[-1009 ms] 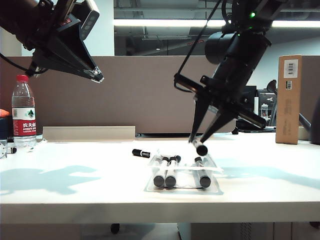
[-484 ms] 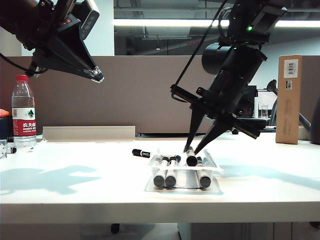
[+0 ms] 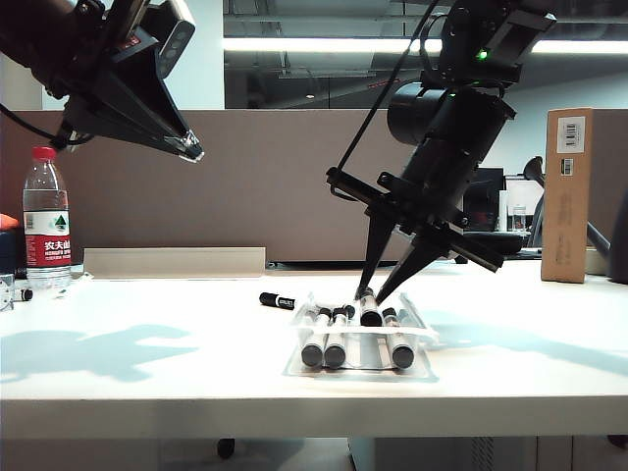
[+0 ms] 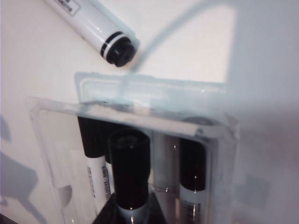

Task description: Pick up the markers scattered on the table and put them into the packaging box, making sure the markers fit the shape of the box's grooves.

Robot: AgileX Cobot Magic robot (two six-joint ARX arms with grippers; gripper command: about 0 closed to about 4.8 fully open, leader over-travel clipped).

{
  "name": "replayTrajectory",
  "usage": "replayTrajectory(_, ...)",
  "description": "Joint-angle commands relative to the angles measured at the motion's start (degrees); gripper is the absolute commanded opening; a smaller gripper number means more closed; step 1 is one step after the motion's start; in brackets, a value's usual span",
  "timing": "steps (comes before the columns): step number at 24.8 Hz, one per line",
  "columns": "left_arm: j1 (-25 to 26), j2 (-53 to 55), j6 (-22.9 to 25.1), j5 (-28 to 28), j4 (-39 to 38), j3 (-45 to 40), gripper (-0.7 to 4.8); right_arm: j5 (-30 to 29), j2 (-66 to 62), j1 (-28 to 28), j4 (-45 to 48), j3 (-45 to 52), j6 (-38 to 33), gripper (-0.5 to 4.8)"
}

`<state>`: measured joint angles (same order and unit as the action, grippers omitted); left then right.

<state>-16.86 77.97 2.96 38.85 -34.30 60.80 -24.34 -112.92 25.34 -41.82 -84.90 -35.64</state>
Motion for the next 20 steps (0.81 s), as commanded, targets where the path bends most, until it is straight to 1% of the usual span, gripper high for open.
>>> replayTrajectory(1,0.09,-0.15,0.04,0.35,0.55,0.17,-0.06,0.26,0.20,0.04,0.61,-0.26,-0.11,0.49)
replayTrajectory(2,0.09,-0.15,0.04,0.37,0.55,0.17,-0.06,0.26,0.20,0.04,0.63,-0.26,-0.09,0.63)
replayTrajectory(7,0.09,-0.15,0.04,0.37,0.50,0.17,-0.06,0.20,0.22,0.04,1.70,-0.37,-0.15,0.65)
replayTrajectory(10,0.09,-0.15,0.04,0.37,0.52,0.17,-0.06,0.13,0.22,0.04,1.55,-0.35,-0.15,1.28)
replayTrajectory(15,0.09,-0.15,0.04,0.37,0.52,0.17,-0.06,-0.17,0.22,0.04,1.36,-0.37,-0.15,1.28)
replayTrajectory(16,0.09,-0.15,0.04,0.37,0.50,0.17,-0.06,-0.76,0.24,0.04,1.33,-0.37,-0.13,1.28)
replayTrajectory(17,0.09,-0.15,0.04,0.37,0.50,0.17,-0.06,-2.75,0.33,0.04,1.38,-0.37,-0.17,1.28)
replayTrajectory(20,0.09,-0.15,0.04,0.37,0.50,0.17,-0.06,-4.28,1.25,0.02,1.33,-0.46,-0.15,1.28)
